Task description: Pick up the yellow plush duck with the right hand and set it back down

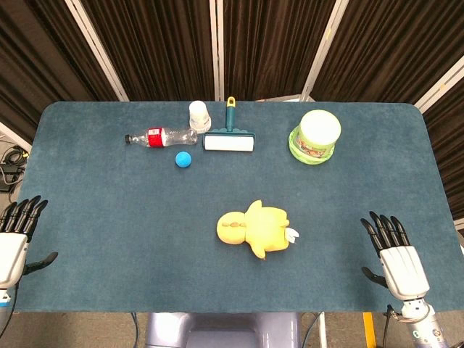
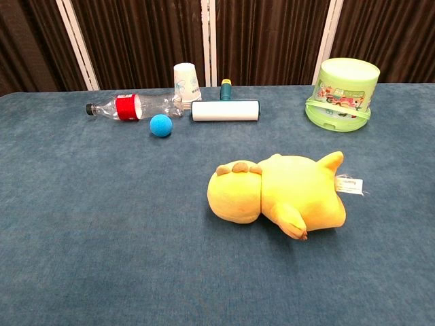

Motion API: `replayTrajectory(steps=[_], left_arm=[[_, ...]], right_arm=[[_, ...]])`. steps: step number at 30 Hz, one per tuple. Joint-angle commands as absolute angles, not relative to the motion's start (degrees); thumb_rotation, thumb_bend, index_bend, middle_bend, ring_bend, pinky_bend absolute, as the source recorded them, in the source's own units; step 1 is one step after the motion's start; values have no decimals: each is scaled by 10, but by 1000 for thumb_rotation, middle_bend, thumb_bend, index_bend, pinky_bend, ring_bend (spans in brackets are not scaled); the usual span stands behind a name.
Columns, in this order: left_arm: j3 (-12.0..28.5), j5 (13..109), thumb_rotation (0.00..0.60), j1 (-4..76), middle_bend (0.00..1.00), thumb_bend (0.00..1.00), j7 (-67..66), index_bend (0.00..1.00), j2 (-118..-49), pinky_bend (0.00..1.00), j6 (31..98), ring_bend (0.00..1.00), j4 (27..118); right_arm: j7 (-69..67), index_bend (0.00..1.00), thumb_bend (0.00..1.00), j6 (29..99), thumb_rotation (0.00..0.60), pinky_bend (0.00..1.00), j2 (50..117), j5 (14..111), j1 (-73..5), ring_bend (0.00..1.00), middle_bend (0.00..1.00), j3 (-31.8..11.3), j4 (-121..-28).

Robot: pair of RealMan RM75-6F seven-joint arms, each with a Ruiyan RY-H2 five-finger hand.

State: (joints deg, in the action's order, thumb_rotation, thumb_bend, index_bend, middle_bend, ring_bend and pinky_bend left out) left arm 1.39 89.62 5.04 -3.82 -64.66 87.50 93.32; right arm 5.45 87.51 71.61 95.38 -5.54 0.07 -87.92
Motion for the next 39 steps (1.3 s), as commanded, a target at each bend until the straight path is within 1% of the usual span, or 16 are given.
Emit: replayTrajectory(steps=[1, 28, 31, 34, 37, 39], left_arm=[[14, 896, 600, 51, 0, 117, -39, 0, -647, 0, 875, 0, 933], [21, 880, 600, 54, 0, 117, -30, 0, -647, 0, 866, 0, 927], [22, 876, 600, 55, 0, 117, -31, 0, -648, 0, 863, 0, 926], [24, 872, 600, 57, 0, 117, -33, 0, -650, 0, 859, 0, 923], [26, 865, 600, 59, 0, 117, -37, 0, -653, 0, 853, 0, 920], [28, 860, 600, 61, 0, 117, -41, 0, -655, 0, 849, 0, 919]], right_arm=[[54, 0, 200, 874, 600, 0, 716, 954, -56, 0, 0, 1, -879], [38, 0, 210, 853, 600, 0, 721, 960, -70, 0, 0, 4, -872], [29, 0, 305, 844, 600, 0, 724, 967, -83, 0, 0, 0, -865], [16, 0, 440, 833, 600, 0, 727, 981, -102, 0, 0, -4, -855], [9, 0, 610, 818, 600, 0, 735, 1001, -127, 0, 0, -9, -849], [11, 0, 769, 805, 600, 0, 743, 1002, -140, 0, 0, -12, -853]])
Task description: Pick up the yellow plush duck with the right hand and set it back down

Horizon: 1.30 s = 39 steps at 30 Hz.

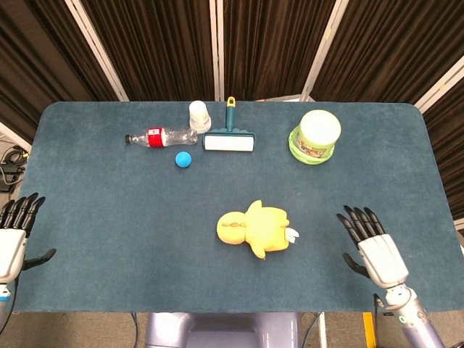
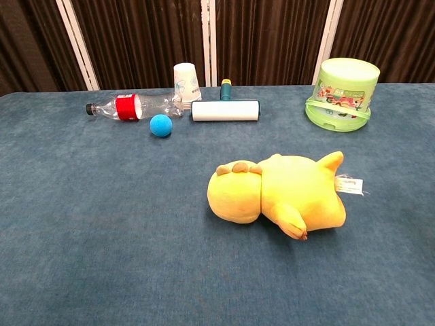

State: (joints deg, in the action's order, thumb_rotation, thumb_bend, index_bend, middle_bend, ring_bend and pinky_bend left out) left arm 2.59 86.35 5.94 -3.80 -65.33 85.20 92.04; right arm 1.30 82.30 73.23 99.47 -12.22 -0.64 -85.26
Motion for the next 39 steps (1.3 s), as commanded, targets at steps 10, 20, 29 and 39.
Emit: replayTrajectory(steps=[10, 20, 29, 39], left_arm=[[33, 844, 600, 65, 0, 116, -34, 0, -656, 0, 839, 0, 913], [34, 837, 600, 68, 0, 117, -22, 0, -655, 0, 829, 0, 908], [36, 829, 600, 70, 0, 117, -19, 0, -653, 0, 822, 0, 908], [36, 825, 600, 70, 0, 118, -11, 0, -649, 0, 820, 0, 908]], right_arm=[[65, 0, 1000, 737, 600, 0, 816, 998, -195, 0, 0, -24, -897], [127, 0, 1000, 692, 600, 0, 899, 954, -225, 0, 0, -41, -895], [139, 0, 1000, 683, 600, 0, 961, 916, -235, 0, 0, -50, -859], [217, 0, 1000, 700, 600, 0, 1036, 887, -235, 0, 0, -61, -802]])
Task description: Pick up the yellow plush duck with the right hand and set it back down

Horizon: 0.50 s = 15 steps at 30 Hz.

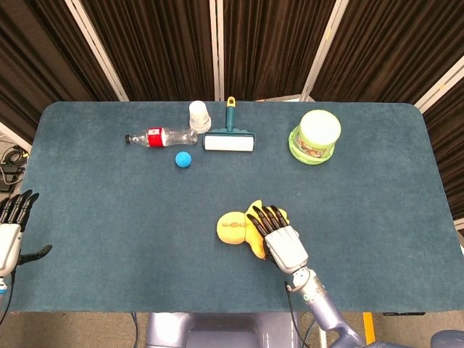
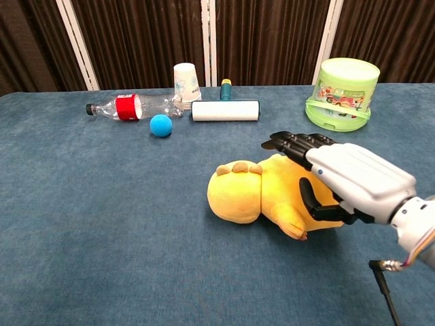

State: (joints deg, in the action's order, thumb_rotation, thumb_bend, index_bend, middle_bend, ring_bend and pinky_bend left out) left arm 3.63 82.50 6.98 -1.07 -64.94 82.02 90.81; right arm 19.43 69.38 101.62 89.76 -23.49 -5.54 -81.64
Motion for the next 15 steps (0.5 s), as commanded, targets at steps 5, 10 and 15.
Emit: replayTrajectory(steps=[5, 10, 15], left_arm=[[36, 822, 600, 70, 0, 118, -11, 0, -648, 0, 818, 0, 909], [37, 820, 600, 70, 0, 118, -12, 0, -648, 0, 817, 0, 910], [37, 818, 600, 71, 0, 118, -11, 0, -647, 0, 816, 0, 910]], right_arm=[[243, 0, 1000, 702, 600, 0, 1058, 874, -238, 0, 0, -65, -795], [264, 0, 1000, 695, 600, 0, 1076, 858, -242, 0, 0, -66, -781], [284, 0, 1000, 692, 600, 0, 1082, 843, -240, 0, 0, -66, -767]])
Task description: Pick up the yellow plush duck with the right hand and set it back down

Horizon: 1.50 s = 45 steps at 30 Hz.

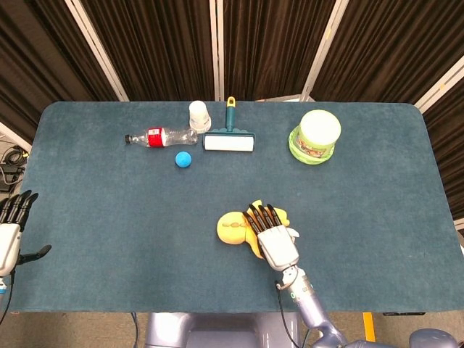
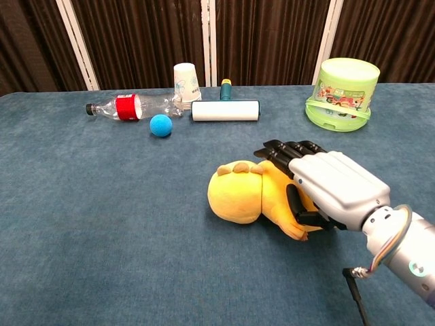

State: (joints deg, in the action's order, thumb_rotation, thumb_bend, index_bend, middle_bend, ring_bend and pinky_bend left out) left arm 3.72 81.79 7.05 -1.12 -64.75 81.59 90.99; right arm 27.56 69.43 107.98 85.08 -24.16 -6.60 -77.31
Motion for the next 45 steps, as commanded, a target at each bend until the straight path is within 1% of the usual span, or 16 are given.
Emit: replayTrajectory(steps=[1, 8, 13, 21, 24, 30, 38, 45], left_arm=[[37, 817, 600, 71, 0, 118, -11, 0, -647, 0, 815, 0, 910], [36, 817, 600, 71, 0, 118, -14, 0, -647, 0, 814, 0, 911], [37, 815, 600, 71, 0, 119, -14, 0, -647, 0, 814, 0, 912], [36, 817, 600, 70, 0, 119, -14, 0, -646, 0, 817, 0, 914], [36, 817, 600, 70, 0, 119, -14, 0, -646, 0, 815, 0, 914], [35, 810, 600, 71, 0, 120, -14, 0, -641, 0, 807, 0, 916], [32, 806, 600, 74, 0, 126, -17, 0, -634, 0, 797, 0, 922], [33, 804, 600, 73, 0, 127, -17, 0, -633, 0, 797, 0, 924]], right_arm=[[289, 0, 1000, 690, 600, 0, 1082, 837, -239, 0, 0, -66, -764], [312, 0, 1000, 692, 600, 0, 1073, 797, -230, 0, 0, -78, -755], [323, 0, 1000, 700, 600, 0, 1059, 784, -228, 0, 0, -85, -768], [331, 0, 1000, 706, 600, 0, 1051, 786, -228, 0, 0, -74, -808], [334, 0, 1000, 700, 600, 0, 1062, 783, -231, 0, 0, -69, -821], [352, 0, 1000, 684, 600, 0, 1089, 764, -243, 0, 0, -71, -839], [374, 0, 1000, 688, 600, 0, 1112, 771, -256, 0, 0, -70, -865], [389, 0, 1000, 696, 600, 0, 1115, 774, -261, 0, 0, -71, -880]])
